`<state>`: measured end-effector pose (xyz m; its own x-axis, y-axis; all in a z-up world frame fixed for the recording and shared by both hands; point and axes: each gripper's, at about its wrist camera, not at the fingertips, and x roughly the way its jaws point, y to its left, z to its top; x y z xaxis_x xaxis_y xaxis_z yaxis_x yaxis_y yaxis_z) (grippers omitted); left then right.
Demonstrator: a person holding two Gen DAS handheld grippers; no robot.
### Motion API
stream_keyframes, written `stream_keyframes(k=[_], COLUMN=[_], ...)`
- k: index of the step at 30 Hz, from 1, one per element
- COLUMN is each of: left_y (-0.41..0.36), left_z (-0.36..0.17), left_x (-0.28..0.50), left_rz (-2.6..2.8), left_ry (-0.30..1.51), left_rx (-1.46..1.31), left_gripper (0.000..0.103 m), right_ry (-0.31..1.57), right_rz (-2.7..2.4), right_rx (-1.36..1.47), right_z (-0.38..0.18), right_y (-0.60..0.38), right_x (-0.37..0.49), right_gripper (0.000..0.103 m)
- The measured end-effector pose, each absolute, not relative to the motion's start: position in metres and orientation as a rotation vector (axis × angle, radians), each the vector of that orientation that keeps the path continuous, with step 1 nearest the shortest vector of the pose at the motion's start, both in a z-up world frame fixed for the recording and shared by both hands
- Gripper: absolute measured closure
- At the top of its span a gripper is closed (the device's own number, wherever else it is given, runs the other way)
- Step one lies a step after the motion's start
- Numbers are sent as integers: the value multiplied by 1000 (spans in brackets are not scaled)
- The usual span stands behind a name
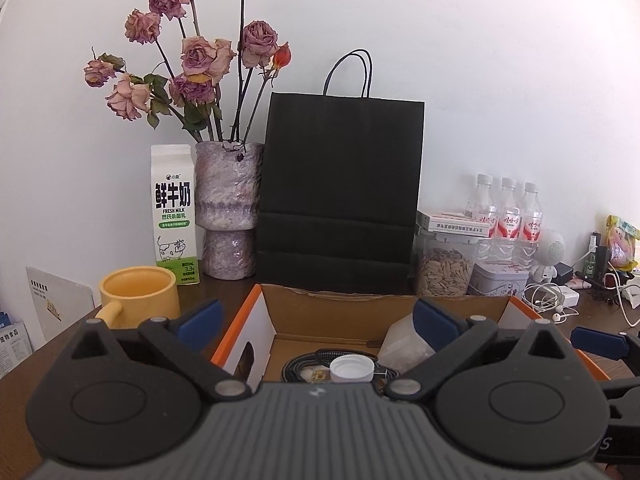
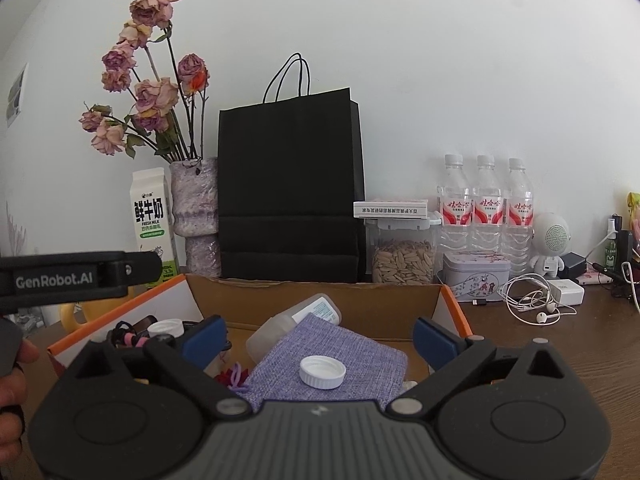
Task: Organize objects
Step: 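Withdraw both tools from the box toward the remaining caps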
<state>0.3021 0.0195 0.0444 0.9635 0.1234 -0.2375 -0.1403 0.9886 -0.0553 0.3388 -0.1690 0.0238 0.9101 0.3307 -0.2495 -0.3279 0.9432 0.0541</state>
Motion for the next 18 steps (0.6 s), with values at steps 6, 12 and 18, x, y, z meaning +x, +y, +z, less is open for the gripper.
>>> stream_keyframes(k=[6, 12, 18], left_y=[24, 26, 30], left_z=[37, 26, 15], left_x=[285, 267, 250], left_rz=[116, 109, 112], left_ry=[255, 291, 328], left_rx=[-57, -34, -23], left_gripper=[0, 0, 0], right_ry=[252, 264, 296], right_rz=[355, 379, 400], right_rx=[-6, -23, -34], right_z=[24, 22, 18], right_y=[-172, -175, -179], right_x=[320, 301, 283], right_gripper=[3, 3, 3])
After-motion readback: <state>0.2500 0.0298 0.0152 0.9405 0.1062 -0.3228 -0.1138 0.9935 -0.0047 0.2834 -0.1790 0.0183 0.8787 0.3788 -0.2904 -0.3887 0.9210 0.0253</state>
